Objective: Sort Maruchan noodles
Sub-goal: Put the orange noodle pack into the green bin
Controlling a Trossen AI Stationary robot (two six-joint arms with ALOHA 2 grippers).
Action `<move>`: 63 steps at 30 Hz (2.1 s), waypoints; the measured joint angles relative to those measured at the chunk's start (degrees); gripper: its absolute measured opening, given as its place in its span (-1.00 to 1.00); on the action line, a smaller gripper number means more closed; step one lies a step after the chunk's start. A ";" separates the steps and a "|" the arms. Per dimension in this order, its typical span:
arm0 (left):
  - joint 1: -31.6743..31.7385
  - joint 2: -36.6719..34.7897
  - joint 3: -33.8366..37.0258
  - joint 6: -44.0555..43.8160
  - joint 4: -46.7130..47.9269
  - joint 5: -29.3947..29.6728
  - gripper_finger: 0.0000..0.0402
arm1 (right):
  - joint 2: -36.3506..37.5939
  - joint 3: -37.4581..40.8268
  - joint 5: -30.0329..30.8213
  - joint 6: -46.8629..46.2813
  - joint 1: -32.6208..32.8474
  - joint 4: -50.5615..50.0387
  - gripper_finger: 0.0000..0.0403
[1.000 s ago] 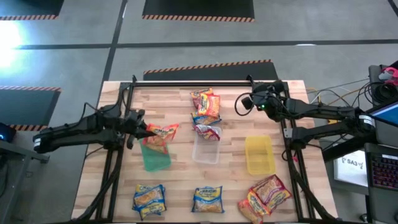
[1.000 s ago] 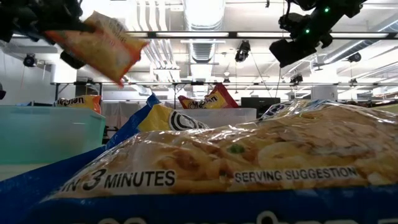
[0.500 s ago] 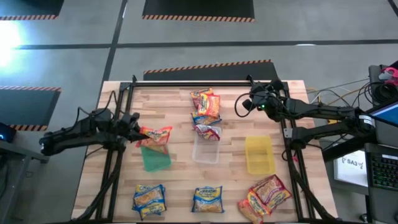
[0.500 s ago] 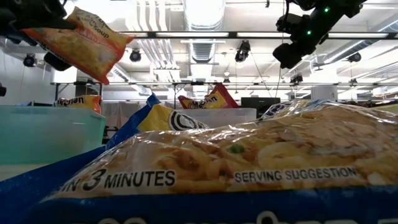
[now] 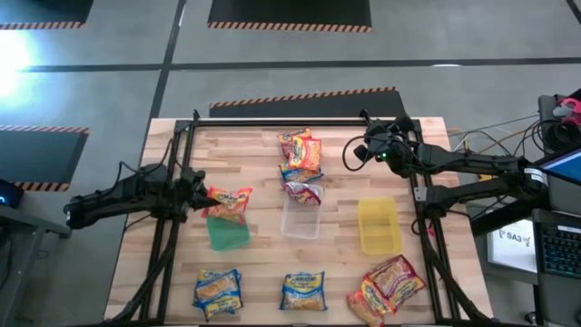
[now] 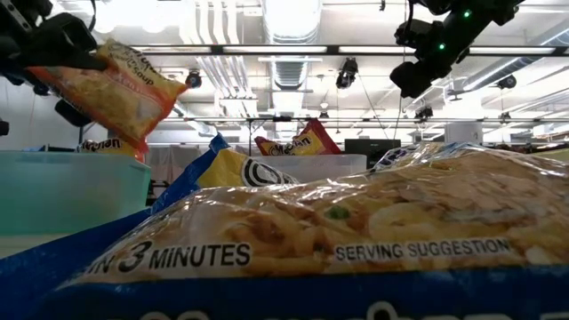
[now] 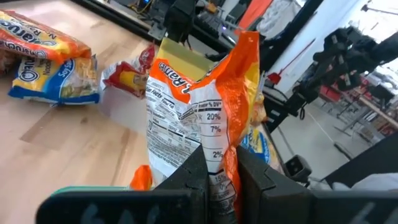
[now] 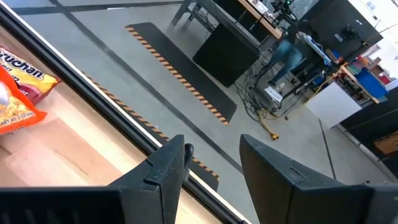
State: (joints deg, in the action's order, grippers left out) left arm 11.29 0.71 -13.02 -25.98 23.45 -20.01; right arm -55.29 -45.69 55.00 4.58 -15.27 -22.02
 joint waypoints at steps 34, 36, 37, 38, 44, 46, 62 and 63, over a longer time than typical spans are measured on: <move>0.00 19.80 -0.22 3.02 -0.50 12.02 -0.89 | 0.00 0.00 -0.02 0.02 0.00 0.00 -0.28; -0.10 20.66 -0.22 3.02 -0.66 12.04 -0.89 | 0.00 0.00 -0.02 0.00 0.00 0.00 -0.28; -0.11 20.93 -0.22 3.02 -0.88 12.01 -0.89 | 0.00 0.00 -0.02 0.00 0.00 0.00 -0.28; -0.11 21.07 -0.22 3.02 -1.03 12.00 -0.89 | 0.00 0.00 -0.02 0.02 0.00 0.00 -0.28; -0.11 20.95 -0.96 3.05 -1.15 12.07 -0.75 | 0.00 0.00 -0.02 0.04 0.00 0.00 -0.28; -0.11 21.00 -1.50 3.18 -1.18 12.17 -0.64 | 0.00 0.00 -0.02 0.00 0.00 0.00 -0.28; -0.11 24.48 -13.53 9.25 -1.38 20.13 -0.13 | 0.00 0.00 -0.02 0.00 0.00 0.00 -0.28; -0.11 25.39 -13.69 9.21 -1.38 20.13 -0.14 | 0.00 0.00 -0.02 0.02 0.00 0.00 -0.28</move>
State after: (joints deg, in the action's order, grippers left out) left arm 11.18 26.10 -26.70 -16.78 22.07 0.12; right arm -55.29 -45.69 54.98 4.60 -15.27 -22.02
